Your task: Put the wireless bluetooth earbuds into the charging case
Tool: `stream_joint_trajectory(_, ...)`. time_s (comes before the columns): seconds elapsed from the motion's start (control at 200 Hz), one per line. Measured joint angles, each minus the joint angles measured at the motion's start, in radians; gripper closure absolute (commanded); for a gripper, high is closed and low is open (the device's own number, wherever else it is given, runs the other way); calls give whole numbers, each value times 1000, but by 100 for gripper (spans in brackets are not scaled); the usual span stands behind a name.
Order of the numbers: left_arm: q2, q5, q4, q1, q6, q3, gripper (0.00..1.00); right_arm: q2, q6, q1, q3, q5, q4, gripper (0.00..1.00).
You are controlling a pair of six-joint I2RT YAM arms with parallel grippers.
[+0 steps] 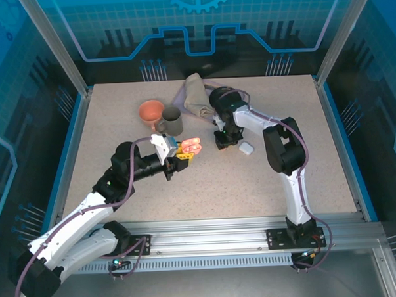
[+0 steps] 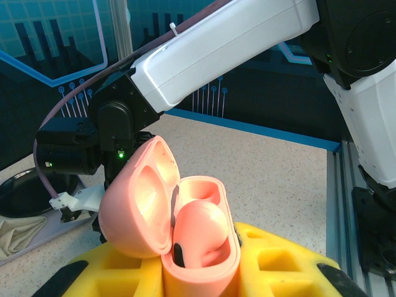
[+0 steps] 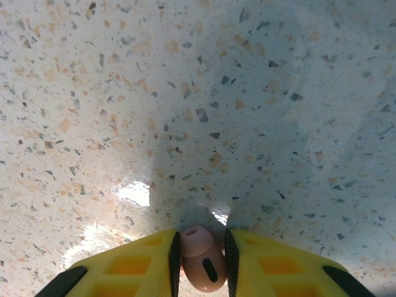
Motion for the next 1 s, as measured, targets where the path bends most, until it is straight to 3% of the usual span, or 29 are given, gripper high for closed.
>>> stream_joint_trajectory(0.295,0,0,0,0,0,0,100,-8,0,0,-11,3,10,78)
stream_joint_trajectory(0.55,1,-11,0,0,-5,0,100,-101,-5,2,-137,3,68,80)
stream_joint_trajectory(1.0,113,-34,-3,0,-93,18,100,-597,-95,2,-430,56,284,81)
